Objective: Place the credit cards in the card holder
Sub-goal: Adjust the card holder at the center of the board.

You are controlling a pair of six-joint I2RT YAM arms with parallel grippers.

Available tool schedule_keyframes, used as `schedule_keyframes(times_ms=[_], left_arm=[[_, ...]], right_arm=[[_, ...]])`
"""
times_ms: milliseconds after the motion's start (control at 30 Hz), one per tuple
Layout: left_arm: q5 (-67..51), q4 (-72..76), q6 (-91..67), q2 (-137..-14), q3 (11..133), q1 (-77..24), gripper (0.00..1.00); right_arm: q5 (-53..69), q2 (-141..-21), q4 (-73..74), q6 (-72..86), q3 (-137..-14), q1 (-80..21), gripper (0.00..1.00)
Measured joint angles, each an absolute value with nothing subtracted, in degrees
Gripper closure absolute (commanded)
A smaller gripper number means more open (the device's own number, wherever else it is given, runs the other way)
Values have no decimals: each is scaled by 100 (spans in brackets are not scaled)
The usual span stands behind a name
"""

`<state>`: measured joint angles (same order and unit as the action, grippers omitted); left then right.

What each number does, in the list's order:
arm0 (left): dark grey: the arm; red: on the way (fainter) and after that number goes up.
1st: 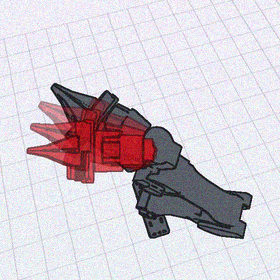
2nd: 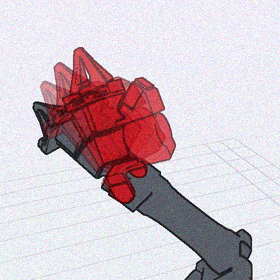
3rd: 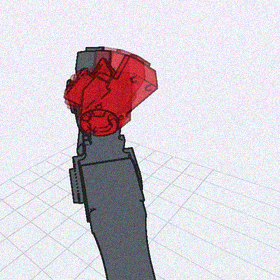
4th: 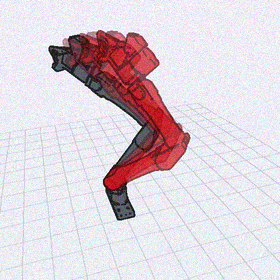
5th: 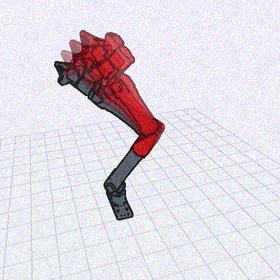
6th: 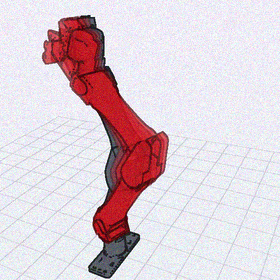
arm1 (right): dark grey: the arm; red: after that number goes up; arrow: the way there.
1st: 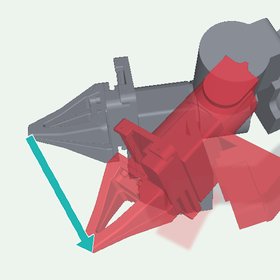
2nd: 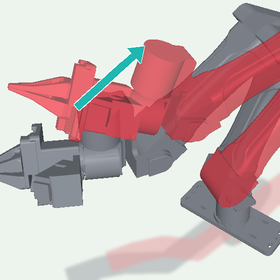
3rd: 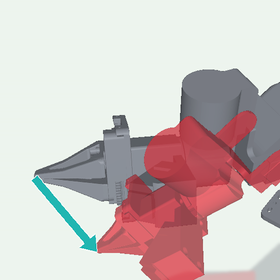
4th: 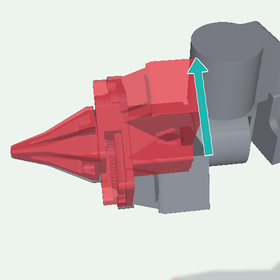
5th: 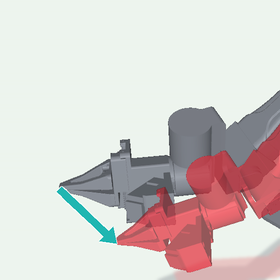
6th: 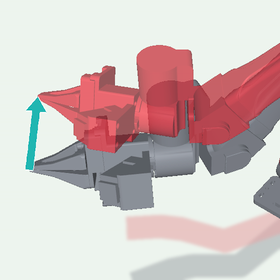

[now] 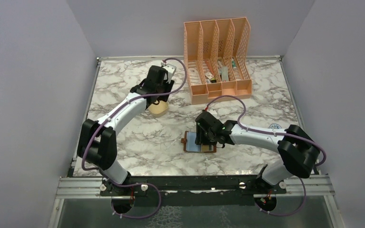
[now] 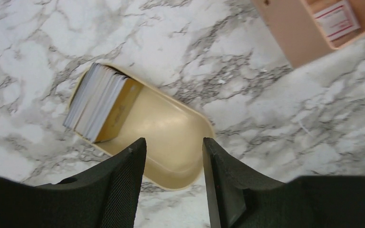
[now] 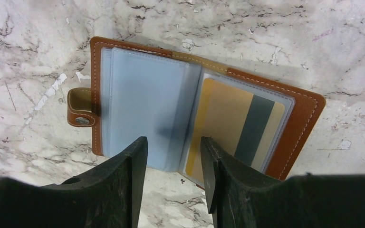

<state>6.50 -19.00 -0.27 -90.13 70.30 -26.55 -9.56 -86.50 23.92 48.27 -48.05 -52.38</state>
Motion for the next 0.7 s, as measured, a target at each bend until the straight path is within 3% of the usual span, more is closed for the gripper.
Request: schedule_keyframes(times_ms=[333, 700], left_arm=[[1105, -2189, 1096, -9821, 7575, -1688, 52], [1109, -1964, 1949, -10228, 7616, -1632, 53]], right_arm=[[-928, -8665, 2390, 4821, -4805, -5238, 54], [-827, -8549, 2394, 4775, -4829, -5238, 54]])
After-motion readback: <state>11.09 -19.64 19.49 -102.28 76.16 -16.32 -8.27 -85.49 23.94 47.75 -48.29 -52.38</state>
